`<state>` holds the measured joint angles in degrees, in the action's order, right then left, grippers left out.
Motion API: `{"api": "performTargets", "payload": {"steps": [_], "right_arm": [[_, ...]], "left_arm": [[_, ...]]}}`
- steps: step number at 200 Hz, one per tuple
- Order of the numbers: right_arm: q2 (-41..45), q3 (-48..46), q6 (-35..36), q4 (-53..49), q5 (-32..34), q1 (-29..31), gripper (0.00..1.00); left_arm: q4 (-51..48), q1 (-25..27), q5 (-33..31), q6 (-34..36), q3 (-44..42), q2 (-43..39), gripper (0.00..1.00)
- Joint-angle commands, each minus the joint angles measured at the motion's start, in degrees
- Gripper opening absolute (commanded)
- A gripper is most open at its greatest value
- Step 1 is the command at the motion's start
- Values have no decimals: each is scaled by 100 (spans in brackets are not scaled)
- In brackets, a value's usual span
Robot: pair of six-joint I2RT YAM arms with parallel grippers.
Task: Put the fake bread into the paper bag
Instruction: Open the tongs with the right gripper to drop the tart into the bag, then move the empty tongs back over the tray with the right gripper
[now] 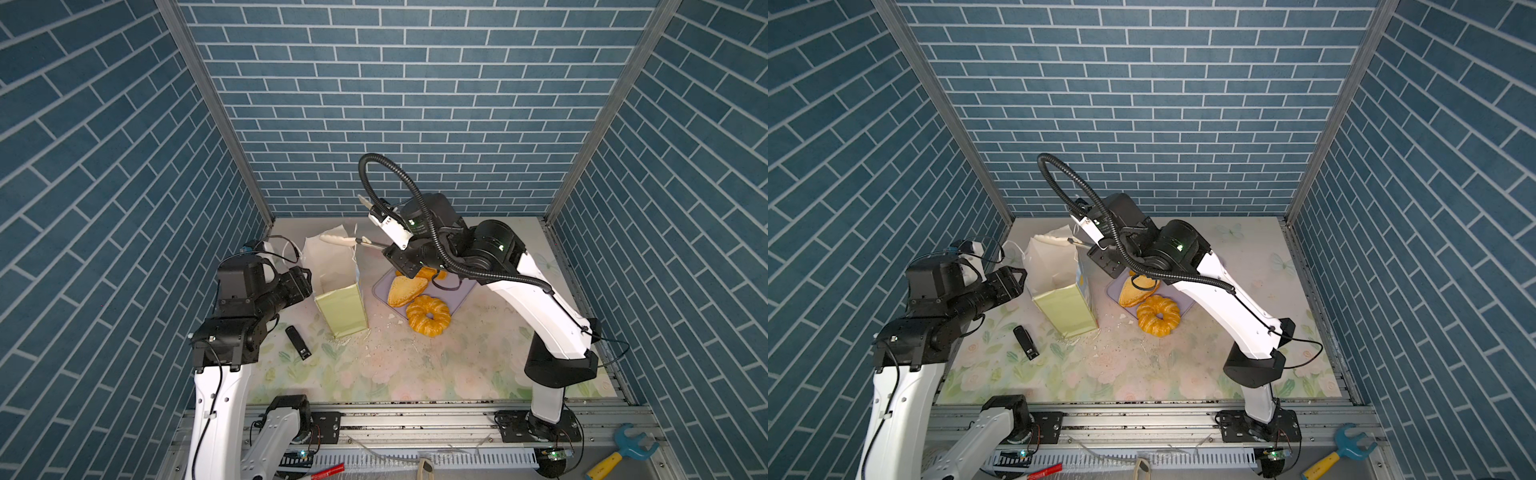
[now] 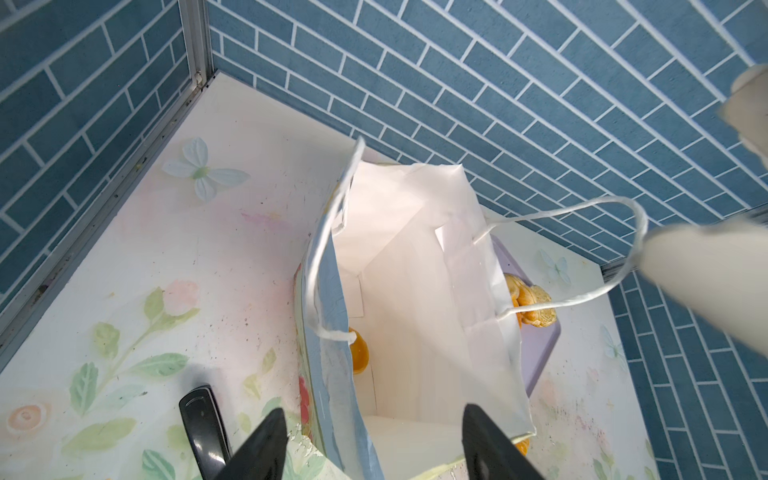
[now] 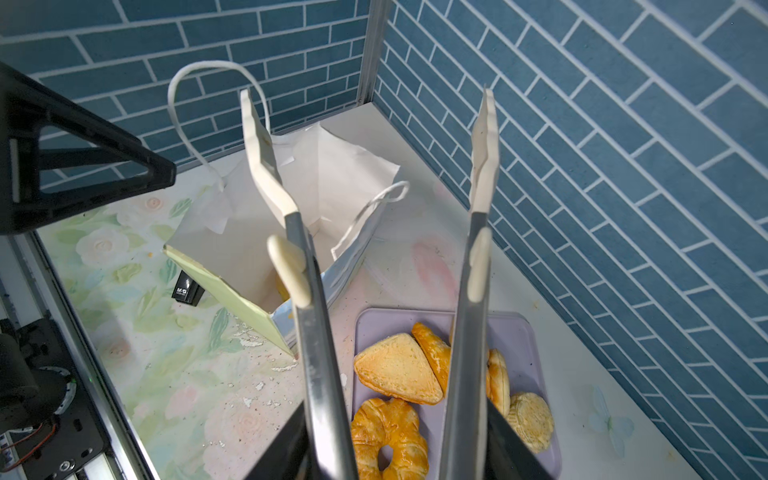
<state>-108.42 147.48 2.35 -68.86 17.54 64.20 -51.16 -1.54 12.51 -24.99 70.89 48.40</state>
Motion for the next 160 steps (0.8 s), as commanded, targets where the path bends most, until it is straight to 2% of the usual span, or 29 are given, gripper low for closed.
{"api": "performTargets", "payload": {"steps": [1,85,160], "right_arm": [[432,179,-473,272,114,-199,55],[871,-353,-681,141,-120,-1618,54],[1409,-2153,-1380,79,-220,-2924,54]], "left_arm": [[-79,-13,-1,95,196,123,68],[-61,-13,-319,432,673,829,69],[-182,-13,-236,660,974,1282,69]]}}
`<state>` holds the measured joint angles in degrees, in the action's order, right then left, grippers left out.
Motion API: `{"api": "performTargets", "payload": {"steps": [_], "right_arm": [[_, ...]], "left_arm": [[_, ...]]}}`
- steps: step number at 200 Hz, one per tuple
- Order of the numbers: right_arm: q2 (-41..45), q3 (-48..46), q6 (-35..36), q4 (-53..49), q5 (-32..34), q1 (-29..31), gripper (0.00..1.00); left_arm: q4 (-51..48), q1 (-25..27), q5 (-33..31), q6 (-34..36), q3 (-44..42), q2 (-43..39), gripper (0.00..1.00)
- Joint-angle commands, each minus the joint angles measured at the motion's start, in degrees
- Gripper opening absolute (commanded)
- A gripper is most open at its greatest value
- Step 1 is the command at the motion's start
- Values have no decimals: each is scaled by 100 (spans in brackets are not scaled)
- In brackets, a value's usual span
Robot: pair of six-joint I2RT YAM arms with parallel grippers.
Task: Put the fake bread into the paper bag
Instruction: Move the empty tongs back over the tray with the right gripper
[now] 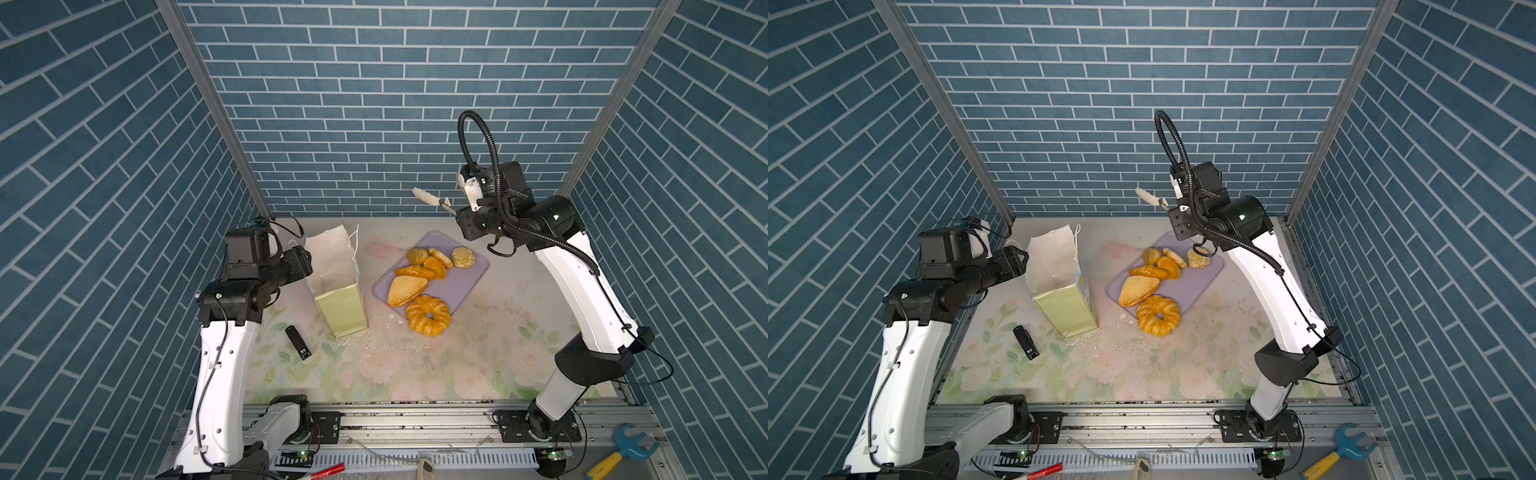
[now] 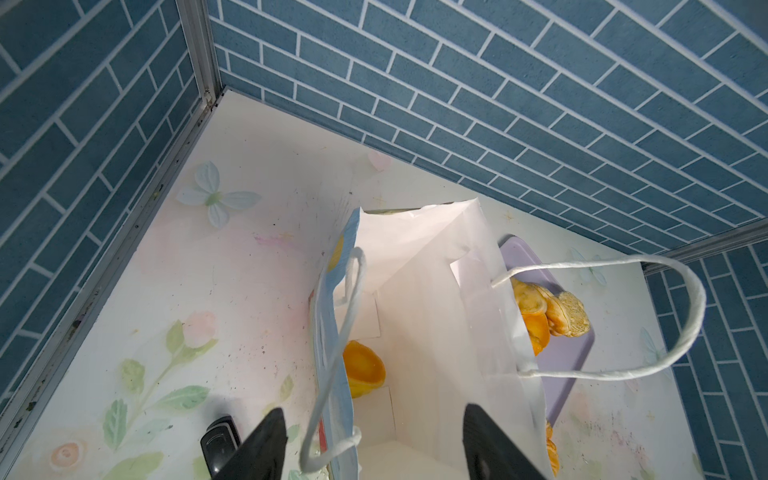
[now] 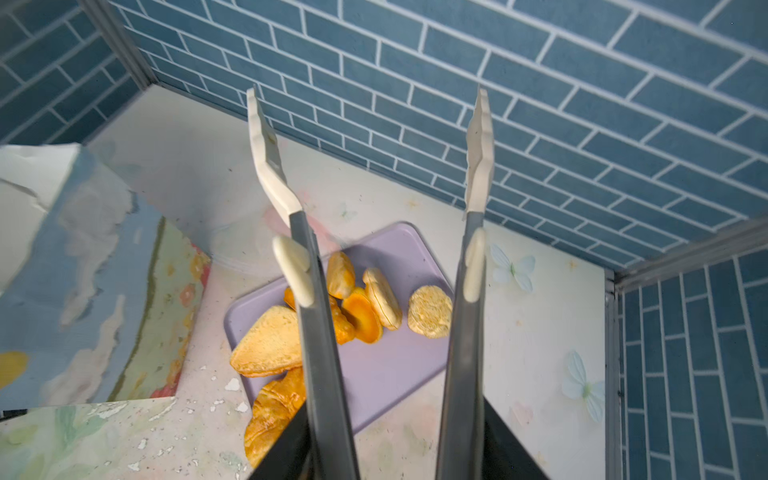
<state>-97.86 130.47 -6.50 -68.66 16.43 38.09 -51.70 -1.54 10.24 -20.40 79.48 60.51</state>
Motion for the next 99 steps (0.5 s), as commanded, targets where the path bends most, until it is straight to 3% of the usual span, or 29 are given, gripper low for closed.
{"api": "performTargets", "payload": {"steps": [1,99], "right_arm": [[363,-483,-502,57,-120,-324,54],[445,-1952,-862,-96,-908,-1407,56]], "left_arm": [[-133,-13,-11,202,117,73,69],[-279,-13,-12,264,100,283,69]]}}
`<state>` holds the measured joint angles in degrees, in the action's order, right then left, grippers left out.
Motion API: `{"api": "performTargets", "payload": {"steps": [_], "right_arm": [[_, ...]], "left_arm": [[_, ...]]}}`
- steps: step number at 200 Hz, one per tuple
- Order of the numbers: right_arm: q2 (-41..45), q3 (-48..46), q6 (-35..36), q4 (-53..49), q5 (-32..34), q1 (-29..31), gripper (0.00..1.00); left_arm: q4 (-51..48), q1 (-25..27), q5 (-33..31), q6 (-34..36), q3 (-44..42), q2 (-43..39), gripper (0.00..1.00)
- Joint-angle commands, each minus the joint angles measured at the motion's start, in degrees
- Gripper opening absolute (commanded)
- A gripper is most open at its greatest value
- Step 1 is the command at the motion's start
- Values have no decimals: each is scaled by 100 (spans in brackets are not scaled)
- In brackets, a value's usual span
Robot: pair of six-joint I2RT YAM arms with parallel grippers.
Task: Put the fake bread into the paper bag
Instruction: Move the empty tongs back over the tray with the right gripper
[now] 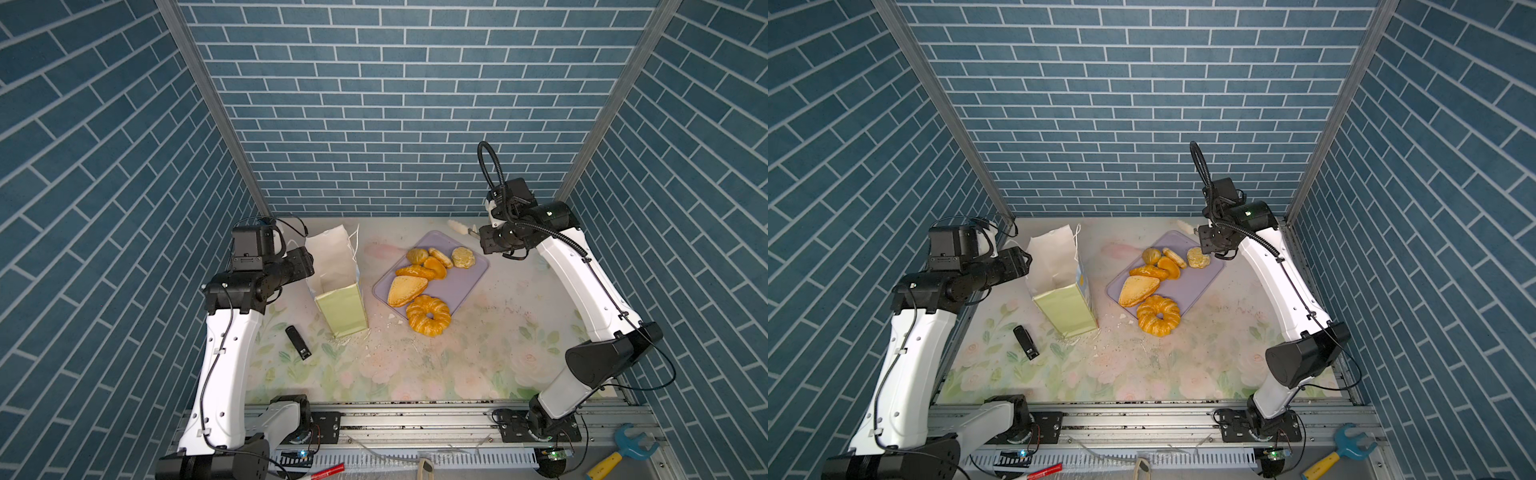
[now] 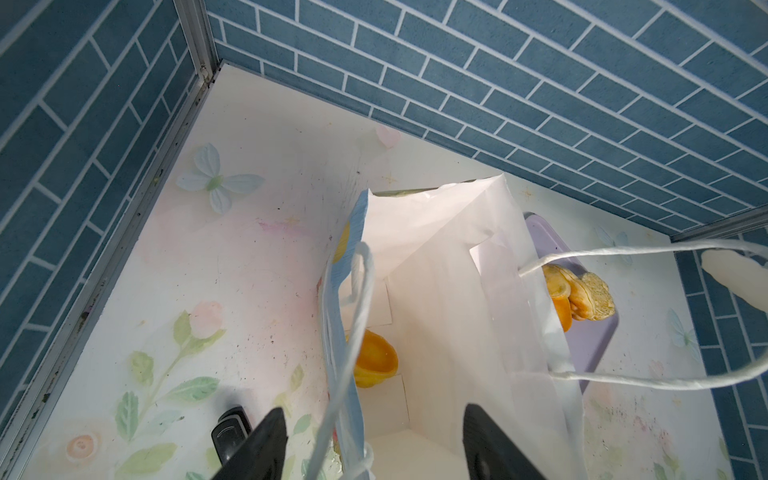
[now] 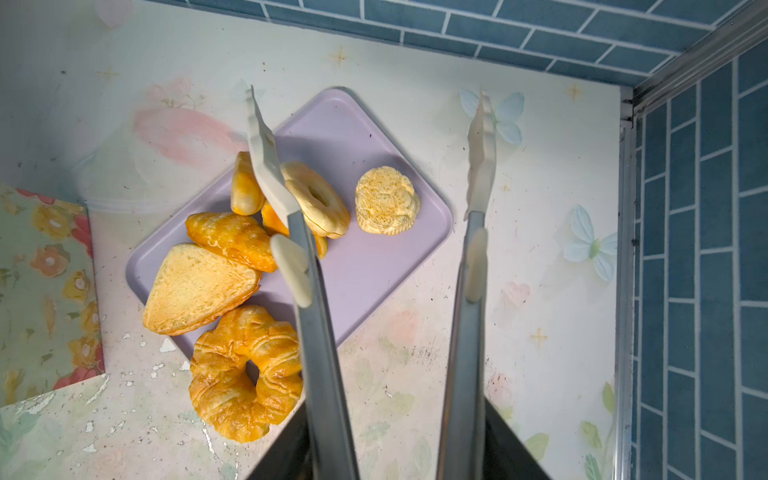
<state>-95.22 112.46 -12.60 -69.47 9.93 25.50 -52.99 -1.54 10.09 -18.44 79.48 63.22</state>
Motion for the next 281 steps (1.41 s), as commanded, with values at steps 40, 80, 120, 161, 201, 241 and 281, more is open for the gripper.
{"api": "performTargets", "payload": {"steps": [40,80,120,161,201,241,281], "right_arm": [[32,-404,-217,47,-503,-424,56],[-186,-660,-195,201,-712,-545,56],[-487,-764,-236,393,-757,-607,56],[-771,-864,-404,664,-711,-680,54],[-976,-893,-489,911,-934,-707,53],[-1139,-818,-393,815,-672,-605,51],[-1190,-779,59,681,-14,-345,48]], "left_arm": [[-203,-14,2,52,121,7,69],[-207,-13,3,12,72,14,69],[-214,-13,33,-21,123,64,69],[-229,-13,33,-20,130,72,69],[-238,-13,33,-4,139,84,69],[-250,-13,11,9,176,102,69],[-255,-13,-4,11,160,82,69]]}}
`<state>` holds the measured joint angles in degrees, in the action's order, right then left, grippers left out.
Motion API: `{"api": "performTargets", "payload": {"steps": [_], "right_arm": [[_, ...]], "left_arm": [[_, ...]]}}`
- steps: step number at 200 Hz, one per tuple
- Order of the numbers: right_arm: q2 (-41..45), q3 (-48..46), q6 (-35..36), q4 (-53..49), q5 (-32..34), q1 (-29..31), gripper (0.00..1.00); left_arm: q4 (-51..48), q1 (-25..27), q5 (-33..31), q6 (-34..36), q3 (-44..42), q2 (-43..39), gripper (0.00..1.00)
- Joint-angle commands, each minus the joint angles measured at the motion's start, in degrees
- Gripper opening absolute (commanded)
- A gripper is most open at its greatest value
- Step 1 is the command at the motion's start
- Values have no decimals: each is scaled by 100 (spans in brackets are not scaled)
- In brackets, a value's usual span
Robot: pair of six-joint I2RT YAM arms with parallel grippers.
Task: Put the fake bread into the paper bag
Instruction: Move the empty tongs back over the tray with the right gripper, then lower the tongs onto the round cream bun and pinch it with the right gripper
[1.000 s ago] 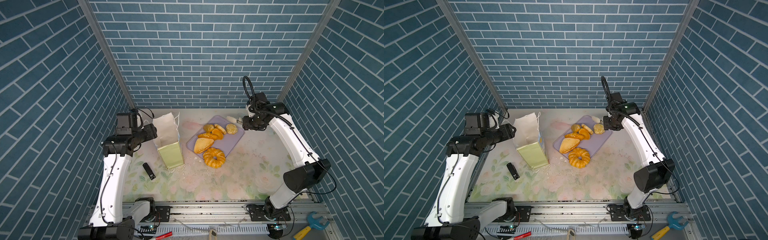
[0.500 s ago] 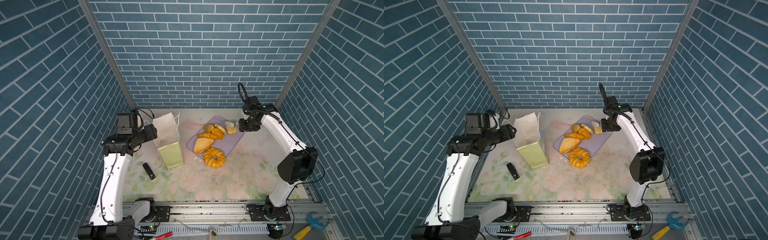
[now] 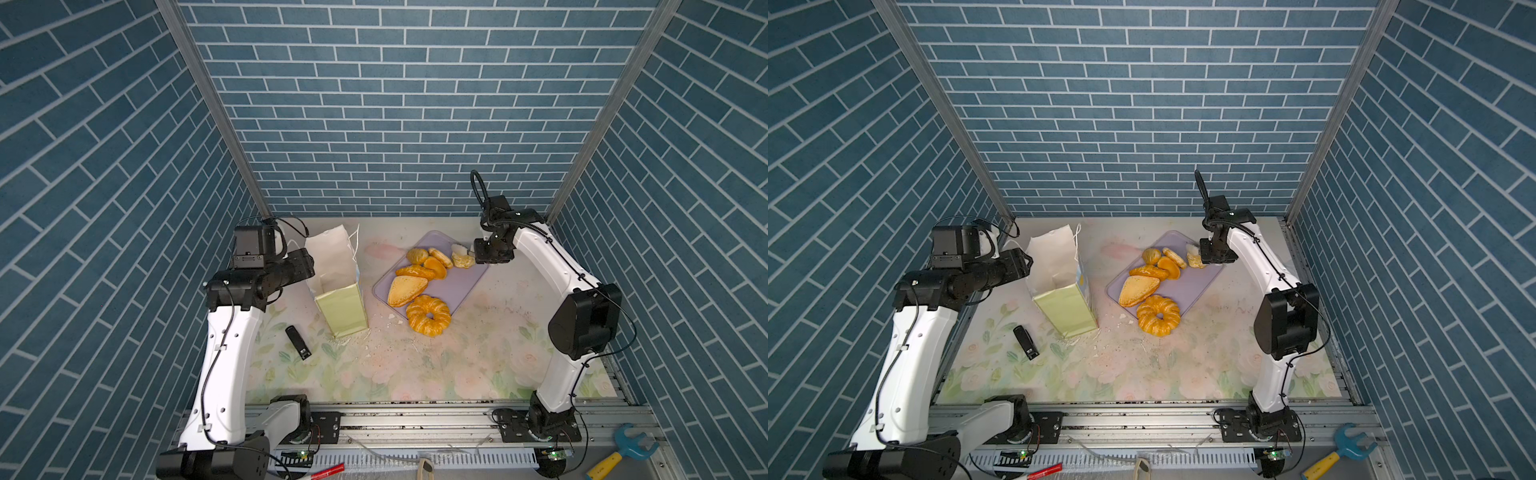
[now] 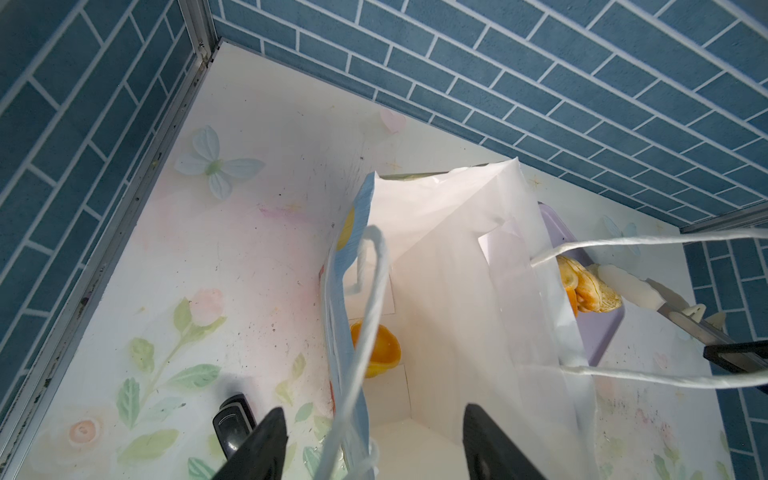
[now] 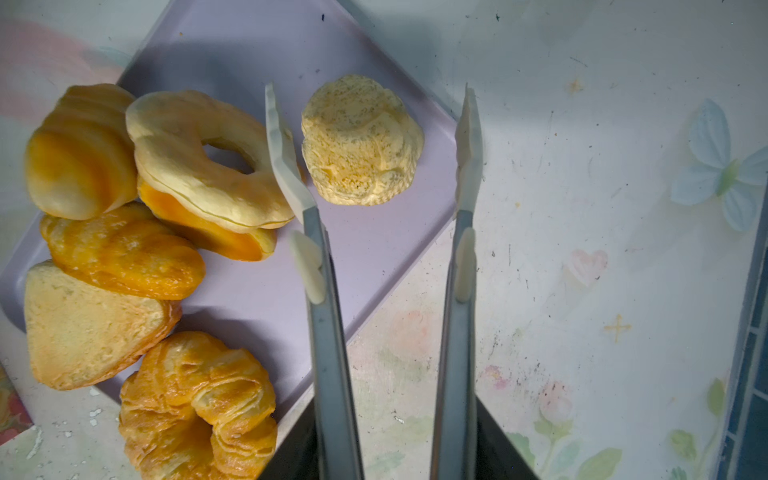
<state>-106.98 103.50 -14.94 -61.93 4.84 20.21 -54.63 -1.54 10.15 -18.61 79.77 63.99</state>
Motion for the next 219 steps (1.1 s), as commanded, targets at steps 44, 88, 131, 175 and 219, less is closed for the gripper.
{"api": "performTargets", "payload": {"steps": [44,88,131,175,219], "right_arm": [[-169,300,792,-180,1016,518,46],[-371,380,1081,-250,1191,735,44],[-618,364,1120,-348,1179,726,42],[-705,143,1192,-280,1192,730,44],[-746,-159,1330,-136,1447,730,42]], "left_arm": [[-92,-13,-24,24,83,-46,69],[-100,-13,-24,22,83,-65,69],[-72,-13,-5,0,57,-80,69],[-56,-13,-13,-2,66,-132,69],[-48,-12,-5,-5,24,-132,69]]}}
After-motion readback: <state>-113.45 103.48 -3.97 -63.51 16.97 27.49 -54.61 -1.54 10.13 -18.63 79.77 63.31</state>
